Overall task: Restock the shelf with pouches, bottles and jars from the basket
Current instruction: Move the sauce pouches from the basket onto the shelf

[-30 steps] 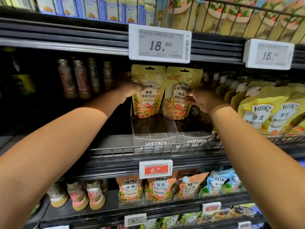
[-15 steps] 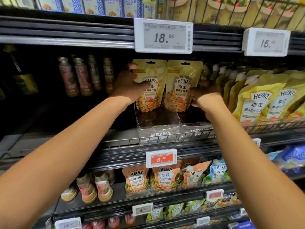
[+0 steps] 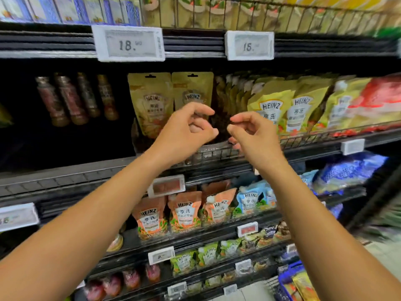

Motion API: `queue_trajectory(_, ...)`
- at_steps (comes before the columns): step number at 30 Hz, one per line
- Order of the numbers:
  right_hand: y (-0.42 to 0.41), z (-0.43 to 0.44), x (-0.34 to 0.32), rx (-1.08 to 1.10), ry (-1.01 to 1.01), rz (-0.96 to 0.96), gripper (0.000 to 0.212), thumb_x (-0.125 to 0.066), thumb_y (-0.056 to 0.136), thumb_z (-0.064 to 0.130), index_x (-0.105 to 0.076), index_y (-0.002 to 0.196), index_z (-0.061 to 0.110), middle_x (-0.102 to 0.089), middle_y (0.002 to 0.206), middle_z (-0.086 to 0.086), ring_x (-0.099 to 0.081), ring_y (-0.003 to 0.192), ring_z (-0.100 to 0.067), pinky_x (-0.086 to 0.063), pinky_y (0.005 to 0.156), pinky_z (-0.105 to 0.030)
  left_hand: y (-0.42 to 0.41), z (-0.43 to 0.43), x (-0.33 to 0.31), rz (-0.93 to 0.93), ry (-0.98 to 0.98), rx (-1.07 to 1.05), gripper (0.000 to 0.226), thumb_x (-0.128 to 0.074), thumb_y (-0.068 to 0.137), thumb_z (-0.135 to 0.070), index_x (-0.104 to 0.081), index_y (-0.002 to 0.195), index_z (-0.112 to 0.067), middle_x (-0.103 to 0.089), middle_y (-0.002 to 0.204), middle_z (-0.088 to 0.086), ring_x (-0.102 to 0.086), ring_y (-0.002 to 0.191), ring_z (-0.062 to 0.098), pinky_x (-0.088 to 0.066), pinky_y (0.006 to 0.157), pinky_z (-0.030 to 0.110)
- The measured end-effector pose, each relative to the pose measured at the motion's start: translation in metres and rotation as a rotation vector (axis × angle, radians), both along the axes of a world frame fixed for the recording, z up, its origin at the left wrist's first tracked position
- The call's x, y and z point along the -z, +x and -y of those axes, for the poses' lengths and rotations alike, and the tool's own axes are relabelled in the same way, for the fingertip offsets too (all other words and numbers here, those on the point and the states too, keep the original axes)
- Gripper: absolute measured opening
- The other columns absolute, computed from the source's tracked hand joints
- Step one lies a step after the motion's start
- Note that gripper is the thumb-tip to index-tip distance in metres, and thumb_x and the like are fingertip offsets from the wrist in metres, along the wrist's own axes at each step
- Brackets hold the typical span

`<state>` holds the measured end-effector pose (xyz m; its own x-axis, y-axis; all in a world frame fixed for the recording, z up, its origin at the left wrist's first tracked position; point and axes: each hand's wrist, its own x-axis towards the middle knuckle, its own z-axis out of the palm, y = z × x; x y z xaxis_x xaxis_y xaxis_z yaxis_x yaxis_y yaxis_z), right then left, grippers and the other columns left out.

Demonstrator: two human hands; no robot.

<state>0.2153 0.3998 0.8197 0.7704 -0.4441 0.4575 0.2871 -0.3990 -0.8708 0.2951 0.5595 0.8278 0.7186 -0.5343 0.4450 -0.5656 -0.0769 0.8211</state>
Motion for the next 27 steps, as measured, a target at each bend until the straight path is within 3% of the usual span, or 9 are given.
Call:
queue_trajectory(4,-0.054,0.033,0.012,0.035,0.042,0.005,0.019,-0.067,0.091,0.001,-0.063,0.088,0.019,-0.062,0.073,-0.003,-0.060,0.060,-0.005,-0.054,0.055,-0.021,-0.038,0.047,0.010,-0.036,0.036,0.149,0.031,-0.074,0.086,-0.006,-0.060,0.104,-0.026,-0.065,0.083,0.015,-0.053,0.069,0.021,-0.054,0.070,0.037)
queue_trajectory(8,-0.109,0.074,0.031,0.113,0.035,-0.032,0.018,-0.068,0.091,0.004,-0.064,0.087,0.021,-0.063,0.074,0.000,-0.061,0.063,-0.006,-0.054,0.059,-0.022,-0.076,0.101,0.030,-0.099,0.050,0.261,0.031,-0.072,0.087,-0.004,-0.060,0.102,-0.029,-0.063,0.083,0.008,-0.053,0.069,0.018,-0.047,0.066,0.025)
queue_trajectory(13,-0.177,0.125,0.068,0.246,0.080,-0.093,0.019,-0.069,0.091,0.009,-0.063,0.087,0.026,-0.065,0.074,0.002,-0.063,0.063,-0.008,-0.050,0.058,-0.020,-0.123,0.170,0.063,-0.188,0.103,0.415,0.026,-0.074,0.088,-0.014,-0.061,0.105,-0.028,-0.068,0.085,0.011,-0.059,0.075,0.023,-0.055,0.075,0.049)
queue_trajectory(15,-0.203,0.142,0.084,0.309,0.131,-0.104,0.021,-0.069,0.089,0.004,-0.063,0.086,0.024,-0.065,0.067,0.004,-0.061,0.058,-0.005,-0.049,0.055,-0.018,-0.144,0.196,0.078,-0.226,0.110,0.461,0.027,-0.076,0.083,-0.016,-0.061,0.103,-0.027,-0.070,0.083,0.008,-0.061,0.075,0.022,-0.054,0.078,0.052)
queue_trajectory(19,-0.250,0.170,0.113,0.426,0.220,-0.161,0.020,-0.069,0.087,0.002,-0.065,0.087,0.021,-0.064,0.063,0.007,-0.060,0.057,-0.007,-0.050,0.054,-0.019,-0.180,0.245,0.109,-0.313,0.159,0.570,0.026,-0.073,0.081,-0.019,-0.062,0.103,-0.029,-0.070,0.075,-0.004,-0.064,0.074,0.017,-0.055,0.076,0.046)
queue_trajectory(21,-0.270,0.183,0.126,0.484,0.253,-0.185,0.019,-0.068,0.088,0.001,-0.064,0.088,0.020,-0.064,0.065,0.002,-0.059,0.057,-0.008,-0.049,0.055,-0.021,-0.192,0.267,0.125,-0.353,0.187,0.625,0.026,-0.072,0.085,-0.015,-0.063,0.106,-0.027,-0.070,0.075,-0.005,-0.064,0.074,0.015,-0.054,0.074,0.037)
queue_trajectory(27,-0.316,0.218,0.165,0.657,0.339,-0.271,0.017,-0.066,0.090,-0.001,-0.062,0.089,0.016,-0.063,0.069,-0.008,-0.059,0.057,-0.014,-0.050,0.053,-0.020,-0.222,0.331,0.174,-0.468,0.304,0.754,0.023,-0.070,0.090,-0.012,-0.062,0.107,-0.025,-0.069,0.079,0.000,-0.065,0.077,0.014,-0.054,0.070,0.027)
